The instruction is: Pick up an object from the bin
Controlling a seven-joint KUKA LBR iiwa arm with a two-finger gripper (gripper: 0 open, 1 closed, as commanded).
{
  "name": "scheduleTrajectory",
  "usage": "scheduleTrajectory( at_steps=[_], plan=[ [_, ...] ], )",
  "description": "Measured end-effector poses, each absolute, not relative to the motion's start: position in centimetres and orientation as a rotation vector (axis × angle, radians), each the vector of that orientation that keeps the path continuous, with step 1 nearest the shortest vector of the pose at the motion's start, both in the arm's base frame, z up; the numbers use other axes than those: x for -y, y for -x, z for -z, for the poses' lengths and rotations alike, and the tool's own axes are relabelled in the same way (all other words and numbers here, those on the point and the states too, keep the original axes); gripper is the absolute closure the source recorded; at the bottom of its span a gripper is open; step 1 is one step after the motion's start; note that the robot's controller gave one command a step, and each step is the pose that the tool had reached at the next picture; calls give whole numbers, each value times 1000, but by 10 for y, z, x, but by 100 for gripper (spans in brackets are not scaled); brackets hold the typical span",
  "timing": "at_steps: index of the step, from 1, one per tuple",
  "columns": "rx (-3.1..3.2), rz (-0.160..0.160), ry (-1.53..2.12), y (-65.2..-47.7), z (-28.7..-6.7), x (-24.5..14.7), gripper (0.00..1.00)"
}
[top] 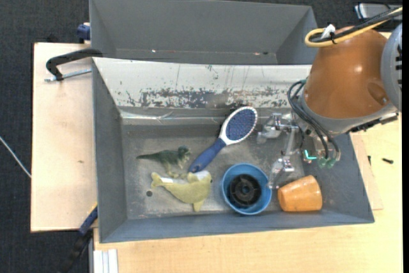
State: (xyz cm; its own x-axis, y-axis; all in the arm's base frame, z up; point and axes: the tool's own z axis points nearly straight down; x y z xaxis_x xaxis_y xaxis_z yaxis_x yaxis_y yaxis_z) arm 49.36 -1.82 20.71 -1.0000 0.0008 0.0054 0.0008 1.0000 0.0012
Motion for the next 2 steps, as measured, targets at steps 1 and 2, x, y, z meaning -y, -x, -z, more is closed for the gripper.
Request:
scheduleTrajectory(
  at_steps=[1, 2],
  plan=[
    [3112, 2, -368, -525, -80, 12, 0],
    [3098, -1, -366, -523, -83, 13, 100]
  ],
)
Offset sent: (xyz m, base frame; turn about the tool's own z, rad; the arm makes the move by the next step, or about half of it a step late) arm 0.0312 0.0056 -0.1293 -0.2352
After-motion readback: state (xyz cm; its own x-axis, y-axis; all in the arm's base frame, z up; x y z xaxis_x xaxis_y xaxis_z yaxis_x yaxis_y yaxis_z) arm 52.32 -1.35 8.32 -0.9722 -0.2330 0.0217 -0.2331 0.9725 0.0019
